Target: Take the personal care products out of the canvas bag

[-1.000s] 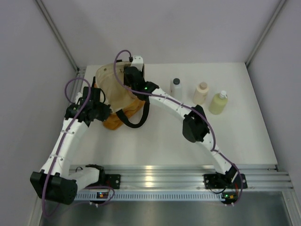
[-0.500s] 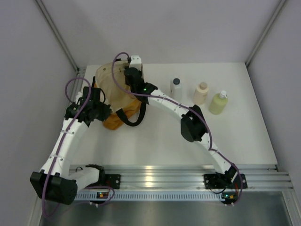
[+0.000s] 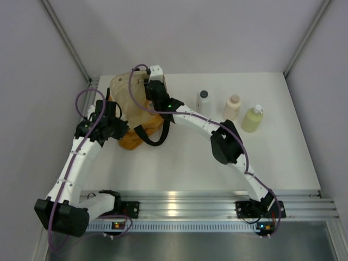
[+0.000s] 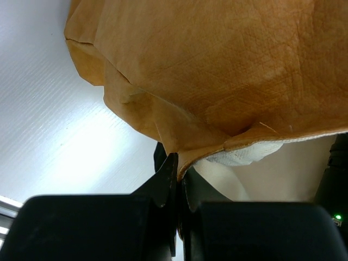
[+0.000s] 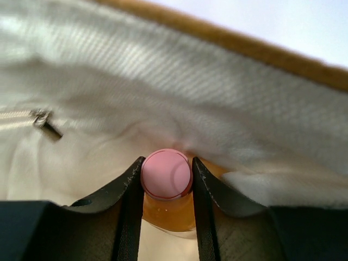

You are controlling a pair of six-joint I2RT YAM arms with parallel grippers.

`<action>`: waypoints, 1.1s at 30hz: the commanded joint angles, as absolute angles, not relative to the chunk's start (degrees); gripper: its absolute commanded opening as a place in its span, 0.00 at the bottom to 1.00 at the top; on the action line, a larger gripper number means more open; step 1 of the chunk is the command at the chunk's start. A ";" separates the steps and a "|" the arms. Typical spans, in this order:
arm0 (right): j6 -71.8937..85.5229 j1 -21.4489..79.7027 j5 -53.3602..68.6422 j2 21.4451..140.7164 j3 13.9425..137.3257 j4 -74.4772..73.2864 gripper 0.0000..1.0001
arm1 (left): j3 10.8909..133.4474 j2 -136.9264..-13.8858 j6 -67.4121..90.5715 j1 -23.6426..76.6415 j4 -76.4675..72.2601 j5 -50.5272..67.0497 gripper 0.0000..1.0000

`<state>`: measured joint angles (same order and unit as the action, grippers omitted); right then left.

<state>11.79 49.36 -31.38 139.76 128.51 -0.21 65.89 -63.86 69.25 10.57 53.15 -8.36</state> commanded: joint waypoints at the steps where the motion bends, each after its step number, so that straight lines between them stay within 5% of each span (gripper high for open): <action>1: 10.29 48.16 -23.12 132.21 124.02 9.82 0.00 | 65.66 -62.67 68.12 10.55 52.47 -9.23 0.00; 11: 5.10 48.69 -18.29 123.14 112.42 19.76 0.00 | 65.39 -62.31 68.47 10.55 52.47 -9.93 0.00; 33: 0.97 49.04 -5.01 114.71 109.34 23.91 0.00 | 64.95 -62.67 69.61 10.55 52.56 -8.96 0.00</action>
